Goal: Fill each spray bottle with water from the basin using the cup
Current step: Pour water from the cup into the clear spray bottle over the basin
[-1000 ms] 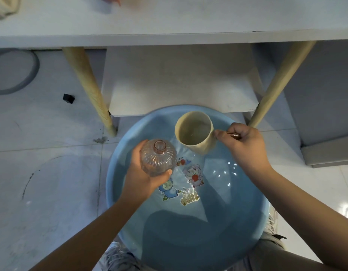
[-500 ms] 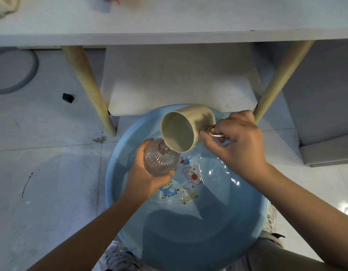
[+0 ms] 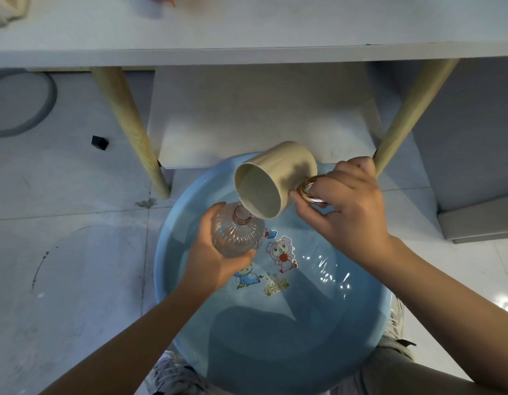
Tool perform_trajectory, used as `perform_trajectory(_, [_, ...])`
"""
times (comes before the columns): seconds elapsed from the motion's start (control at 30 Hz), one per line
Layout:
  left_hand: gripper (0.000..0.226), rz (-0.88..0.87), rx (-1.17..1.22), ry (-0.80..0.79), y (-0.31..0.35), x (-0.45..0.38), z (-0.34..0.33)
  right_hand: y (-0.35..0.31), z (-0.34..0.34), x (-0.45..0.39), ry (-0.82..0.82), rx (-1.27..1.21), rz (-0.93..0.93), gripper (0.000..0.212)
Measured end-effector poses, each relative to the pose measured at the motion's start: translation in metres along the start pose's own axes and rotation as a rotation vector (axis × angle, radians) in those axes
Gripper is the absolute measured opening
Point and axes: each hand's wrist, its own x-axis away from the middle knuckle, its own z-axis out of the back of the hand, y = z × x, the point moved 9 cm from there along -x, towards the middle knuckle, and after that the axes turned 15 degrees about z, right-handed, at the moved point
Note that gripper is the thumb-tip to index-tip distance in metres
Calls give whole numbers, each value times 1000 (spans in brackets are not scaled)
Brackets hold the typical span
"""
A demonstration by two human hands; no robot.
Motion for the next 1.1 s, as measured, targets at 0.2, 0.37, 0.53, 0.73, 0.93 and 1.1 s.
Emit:
perform_trajectory(0.2, [90,4,-3,6,0,1,0,-4,2,-3,12,9,32,34])
perform_trajectory(0.37, [89,8,-9,5,1,1,-1,-6,4,-4,25,17,63,33])
perform_trajectory(0.53, [91,2,-20,-1,2,1,-2,-8,3,-5,18,22,82,32])
perform_trajectory(0.73, [90,21,-19,3,0,1,-1,-12,5,-7,35,30,125,31])
perform_trajectory(0.93, [92,33,-22,-1,-2,0,-1,-13,5,-8,34,43,121,31])
perform_trajectory(1.1, [91,42,-5,11,-1,1,0,8,-2,1,9,-46,-139,36])
